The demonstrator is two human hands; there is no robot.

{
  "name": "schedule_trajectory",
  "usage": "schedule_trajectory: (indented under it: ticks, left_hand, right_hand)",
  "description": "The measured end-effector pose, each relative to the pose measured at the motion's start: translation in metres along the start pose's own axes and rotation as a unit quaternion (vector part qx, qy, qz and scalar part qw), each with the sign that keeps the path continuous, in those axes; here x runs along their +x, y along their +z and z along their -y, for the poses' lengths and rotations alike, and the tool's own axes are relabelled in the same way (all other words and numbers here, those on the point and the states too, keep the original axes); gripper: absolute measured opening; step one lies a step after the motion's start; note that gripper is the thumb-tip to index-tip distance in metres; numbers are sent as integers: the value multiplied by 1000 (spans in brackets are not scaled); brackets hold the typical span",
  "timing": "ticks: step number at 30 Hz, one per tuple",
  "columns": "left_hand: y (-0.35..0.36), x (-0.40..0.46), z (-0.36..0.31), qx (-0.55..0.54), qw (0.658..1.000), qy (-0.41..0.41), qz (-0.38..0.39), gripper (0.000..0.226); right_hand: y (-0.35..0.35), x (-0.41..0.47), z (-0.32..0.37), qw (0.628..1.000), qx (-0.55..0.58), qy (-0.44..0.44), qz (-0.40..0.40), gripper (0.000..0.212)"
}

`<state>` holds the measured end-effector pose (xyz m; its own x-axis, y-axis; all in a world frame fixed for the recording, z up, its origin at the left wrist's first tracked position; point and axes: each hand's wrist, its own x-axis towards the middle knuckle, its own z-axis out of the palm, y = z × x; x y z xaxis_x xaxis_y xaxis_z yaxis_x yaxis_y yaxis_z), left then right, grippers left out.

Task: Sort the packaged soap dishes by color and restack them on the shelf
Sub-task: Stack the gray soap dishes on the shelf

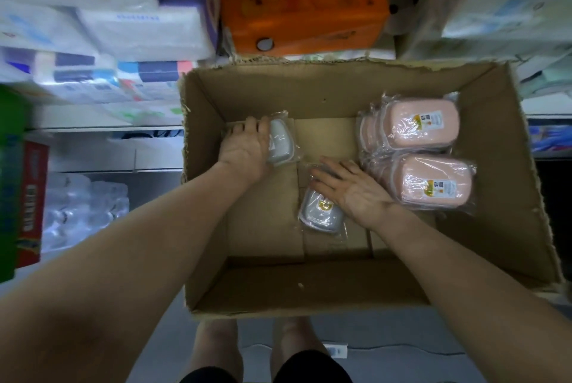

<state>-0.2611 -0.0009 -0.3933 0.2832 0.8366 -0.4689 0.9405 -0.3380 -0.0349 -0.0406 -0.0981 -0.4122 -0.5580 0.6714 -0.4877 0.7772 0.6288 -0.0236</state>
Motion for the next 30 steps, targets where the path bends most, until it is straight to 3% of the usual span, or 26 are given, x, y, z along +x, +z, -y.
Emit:
schedule_trajectory:
  ticks: [6, 9, 18, 30]
  left_hand:
    - [-47, -34, 6, -142, 987, 3, -77, 98]
    - [-72, -62, 3, -188, 975, -7, -119, 95]
    - [-125, -134, 15, -272, 939, 4, -210, 94]
    - [-161, -210, 92, -241, 919, -21, -311, 95]
  right_hand:
    - [-38, -31, 3, 968, 154, 148, -132, 91]
    - [-63, -53, 6, 951, 171, 167, -196, 87]
    - [-149, -116, -3, 910, 182, 253, -275, 88]
    - [-288, -103, 34, 910, 44, 154, -382, 94]
